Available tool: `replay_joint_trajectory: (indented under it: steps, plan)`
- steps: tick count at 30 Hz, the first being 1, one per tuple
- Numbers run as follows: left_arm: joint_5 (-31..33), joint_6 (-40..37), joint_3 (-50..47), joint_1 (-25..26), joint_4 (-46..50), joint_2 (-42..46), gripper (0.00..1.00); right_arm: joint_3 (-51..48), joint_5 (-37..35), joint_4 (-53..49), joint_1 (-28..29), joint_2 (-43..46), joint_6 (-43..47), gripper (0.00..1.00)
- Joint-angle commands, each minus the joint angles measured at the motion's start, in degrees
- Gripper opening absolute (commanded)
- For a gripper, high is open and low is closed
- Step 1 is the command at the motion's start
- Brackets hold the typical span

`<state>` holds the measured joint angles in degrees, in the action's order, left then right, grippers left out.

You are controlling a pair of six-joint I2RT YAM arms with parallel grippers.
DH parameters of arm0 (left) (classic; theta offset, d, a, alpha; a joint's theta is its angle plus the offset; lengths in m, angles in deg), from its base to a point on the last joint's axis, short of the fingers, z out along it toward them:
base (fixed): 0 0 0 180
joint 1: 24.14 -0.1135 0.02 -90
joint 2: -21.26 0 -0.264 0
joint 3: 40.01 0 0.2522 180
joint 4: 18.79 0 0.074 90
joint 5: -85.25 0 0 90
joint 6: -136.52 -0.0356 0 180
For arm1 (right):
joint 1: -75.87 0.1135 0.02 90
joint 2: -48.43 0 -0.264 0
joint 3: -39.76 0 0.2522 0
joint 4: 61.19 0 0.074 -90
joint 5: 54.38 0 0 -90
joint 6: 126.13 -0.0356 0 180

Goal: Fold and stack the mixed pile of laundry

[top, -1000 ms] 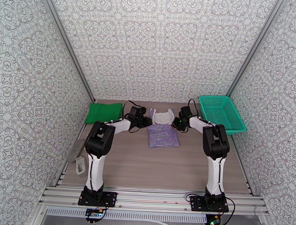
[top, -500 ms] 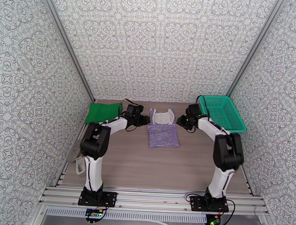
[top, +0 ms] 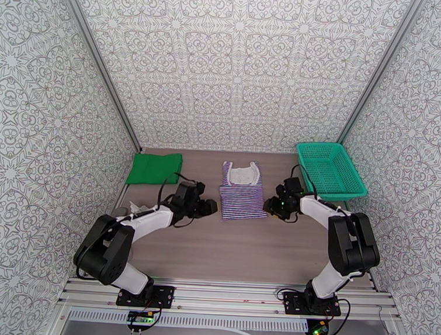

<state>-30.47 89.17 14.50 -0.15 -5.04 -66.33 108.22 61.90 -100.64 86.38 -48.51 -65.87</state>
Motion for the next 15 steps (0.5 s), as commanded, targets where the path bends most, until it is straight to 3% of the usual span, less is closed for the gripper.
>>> replay_joint_trajectory:
  steps: [1, 10, 15]
  plan:
    - [-0.65, 5.76, -3.06, 1.12, -8.0, 1.09, 0.54, -3.04, 6.23, 6.58, -1.1, 0.3, -2.7, 0.49]
    - [0.05, 8.72, -4.91, 3.27, -12.88, -1.85, 0.54, -3.72, 9.55, 12.3, -1.19, -3.5, -7.47, 0.43]
    - [0.85, 10.01, -5.11, 3.83, -13.1, -2.7, 0.54, -3.71, 9.08, 12.09, -1.19, -3.71, -8.13, 0.34]
